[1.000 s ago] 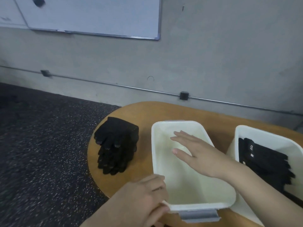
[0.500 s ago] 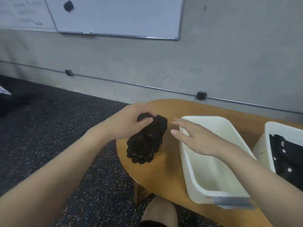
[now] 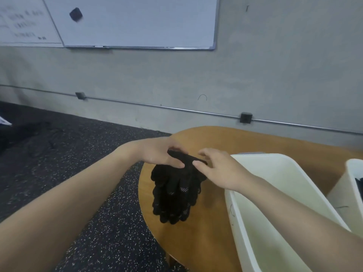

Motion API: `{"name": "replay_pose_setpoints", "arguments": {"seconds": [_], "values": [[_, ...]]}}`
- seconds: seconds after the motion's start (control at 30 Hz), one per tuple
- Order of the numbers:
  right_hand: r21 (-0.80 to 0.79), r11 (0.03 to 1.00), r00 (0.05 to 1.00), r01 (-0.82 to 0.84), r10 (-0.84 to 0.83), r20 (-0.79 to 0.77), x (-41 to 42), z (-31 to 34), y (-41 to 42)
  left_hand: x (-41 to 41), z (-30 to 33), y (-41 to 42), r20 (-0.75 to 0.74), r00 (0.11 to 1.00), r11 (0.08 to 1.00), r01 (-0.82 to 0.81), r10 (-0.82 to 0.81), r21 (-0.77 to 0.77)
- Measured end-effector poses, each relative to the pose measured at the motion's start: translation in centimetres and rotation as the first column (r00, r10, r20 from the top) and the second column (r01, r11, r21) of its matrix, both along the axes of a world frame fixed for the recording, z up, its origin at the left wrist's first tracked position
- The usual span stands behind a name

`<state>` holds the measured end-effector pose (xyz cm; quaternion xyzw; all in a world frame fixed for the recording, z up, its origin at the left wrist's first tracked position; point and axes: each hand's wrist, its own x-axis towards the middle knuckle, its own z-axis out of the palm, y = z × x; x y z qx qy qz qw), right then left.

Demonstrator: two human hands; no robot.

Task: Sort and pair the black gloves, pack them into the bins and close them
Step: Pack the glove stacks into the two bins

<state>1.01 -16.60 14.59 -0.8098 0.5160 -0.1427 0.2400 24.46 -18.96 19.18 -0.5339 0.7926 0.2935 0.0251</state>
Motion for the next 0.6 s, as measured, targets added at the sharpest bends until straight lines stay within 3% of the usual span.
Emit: {"name": "replay_pose_setpoints", "arguments": {"seconds": [0.1, 0.27, 0.5, 0.6], "values": [[0.065, 0.997, 0.998, -0.038, 0.041, -0.054, 0.6, -0.7, -0.2, 0.3, 0.0, -1.1, 0.041, 0.999, 0.993, 0.02, -0.025, 0.113], [0.01, 0.997, 0.968, -0.082, 0.082, -0.239, 1.4, -1.3, -0.2, 0.1, -0.5, -2.3, 0.098, 0.994, 0.98, 0.023, -0.043, 0.197], [0.06, 0.998, 0.997, -0.033, 0.037, -0.074, 1.3, -1.1, -0.4, 0.0, -0.7, -2.0, 0.095, 0.994, 0.987, 0.029, -0.045, 0.16], [0.128, 0.991, 0.996, -0.039, 0.049, -0.074, 1.2, -0.8, -0.6, -0.2, -0.6, -1.5, 0.09, 0.995, 0.986, 0.026, -0.041, 0.167]]}}
